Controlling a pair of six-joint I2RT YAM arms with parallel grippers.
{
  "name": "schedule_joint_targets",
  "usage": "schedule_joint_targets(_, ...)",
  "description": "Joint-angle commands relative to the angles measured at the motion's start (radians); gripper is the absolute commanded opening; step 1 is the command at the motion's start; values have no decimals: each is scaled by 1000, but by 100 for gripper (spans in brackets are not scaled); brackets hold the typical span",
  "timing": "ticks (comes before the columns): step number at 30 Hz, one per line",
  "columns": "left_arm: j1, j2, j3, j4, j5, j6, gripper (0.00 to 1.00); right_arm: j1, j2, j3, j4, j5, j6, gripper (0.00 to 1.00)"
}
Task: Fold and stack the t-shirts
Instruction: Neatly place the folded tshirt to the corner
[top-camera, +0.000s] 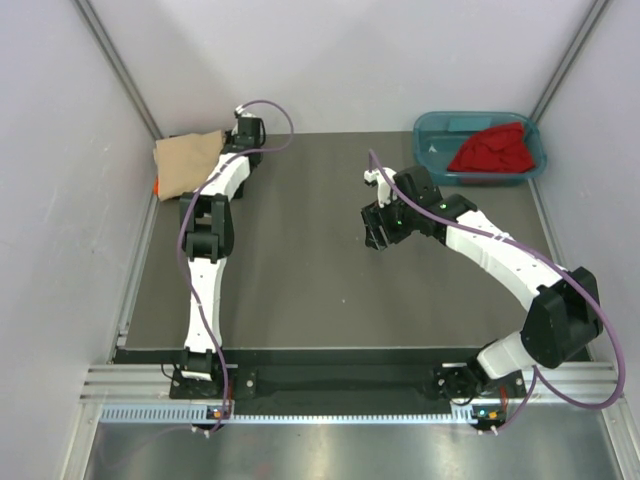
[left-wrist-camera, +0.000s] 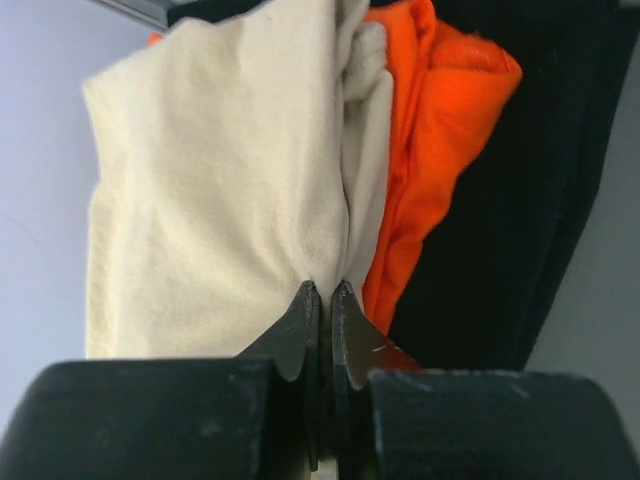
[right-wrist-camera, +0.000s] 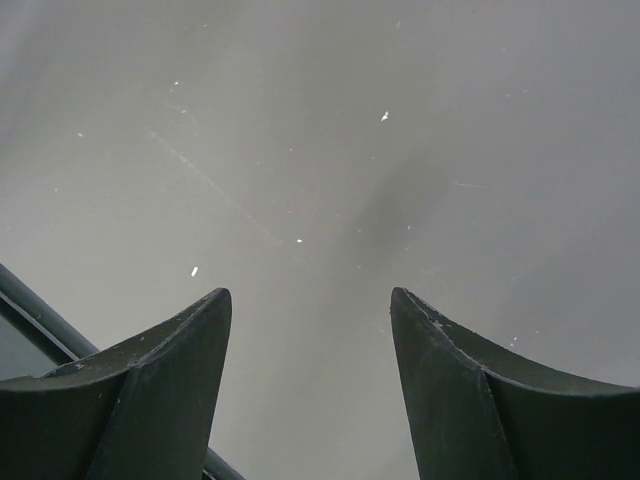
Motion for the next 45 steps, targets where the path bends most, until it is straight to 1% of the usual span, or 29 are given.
schedule_joint_targets(1, -10, -75, -59, 7, 15, 11, 0, -12, -39, 8, 36, -13, -9, 65)
schedule_joint_targets(9, -28, -180, -205, 53, 23, 43, 0, -12, -50, -5, 48, -21, -3, 65)
schedule_joint_targets(16, -33, -236, -294, 93, 26, 40, 0, -11, -59, -14, 50, -21, -1, 65)
schedule_joint_targets(17, -33, -243, -305, 106, 29, 43, 1, -12, -56, -15, 50, -21, 1, 65)
schedule_joint_targets(18, -33, -243, -299, 105, 23, 40, 21, -11, -56, -15, 52, -22, 2, 65)
schedule_joint_targets(19, -33, -240, -287, 96, 15, 28, 36, -12, -55, -15, 53, -27, 2, 65)
schedule_joint_targets(20, -33, -237, -255, 77, 12, 21, 46, -12, -53, -14, 52, -27, 2, 65)
schedule_joint_targets(22, -32, -240, -227, 64, 8, -6, 62, -11, -50, -12, 53, -30, 2, 65)
schedule_joint_targets(24, -24, -259, -193, 36, 26, -32, 63, -11, -45, -8, 53, -32, 2, 65)
schedule_joint_targets(25, -18, -269, -182, 25, 58, -79, 64, -11, -42, -2, 52, -32, 4, 65)
schedule_joint_targets(27, 14, -307, -164, -1, 119, -147, 63, -9, -36, 5, 53, -35, 2, 65)
schedule_joint_targets(28, 30, -321, -165, -15, 199, -229, 61, -11, -35, 9, 52, -36, 2, 65)
schedule_joint_targets(29, 48, -341, -179, -18, 254, -280, 56, -11, -30, 11, 52, -39, 4, 65)
schedule_joint_targets(30, 86, -374, -191, -12, 306, -323, 53, -9, -29, 12, 53, -39, 2, 65)
schedule_joint_targets(31, 106, -390, -210, 11, 358, -410, 47, -9, -27, 17, 53, -41, 2, 65)
schedule_joint_targets(32, 114, -405, -251, 25, 470, -452, 32, -9, -22, 18, 56, -42, 2, 65)
schedule_joint_targets(33, 172, -433, -277, 49, 521, -494, 25, -9, -21, 18, 55, -44, 2, 65)
schedule_joint_targets(34, 192, -447, -306, 109, 582, -576, 20, -8, -18, 25, 56, -45, 4, 65)
schedule_joint_targets(35, 212, -459, -370, 146, 671, -619, 15, -6, -15, 26, 58, -48, 2, 65)
schedule_joint_targets(36, 249, -477, -404, 186, 734, -662, 7, -8, -12, 29, 56, -50, 2, 65)
schedule_joint_targets(37, 267, -485, -440, 226, 780, -743, 4, -8, -12, 31, 59, -52, 2, 65)
schedule_joint_targets(38, 295, -493, -504, 323, 861, -787, 0, -8, -12, 32, 59, -52, 2, 65)
schedule_joint_targets(39, 304, -493, -533, 380, 903, -823, 0, -8, -9, 34, 58, -52, 2, 65)
schedule_joint_targets(40, 312, -491, -561, 439, 932, -894, 0, -8, -7, 37, 59, -53, 2, 65)
schedule_joint_targets(42, 317, -477, -610, 540, 974, -943, 0, -8, -7, 38, 59, -55, 4, 65)
schedule_joint_targets(43, 318, -471, -625, 577, 991, -994, 0, -8, -4, 41, 56, -55, 2, 65)
schedule_joint_targets(44, 320, -462, -662, 670, 1005, -1023, 0, -8, -1, 43, 58, -56, 2, 65)
schedule_joint_targets(45, 321, -456, -681, 715, 1023, -1051, 0, -8, 1, 48, 55, -56, 2, 65)
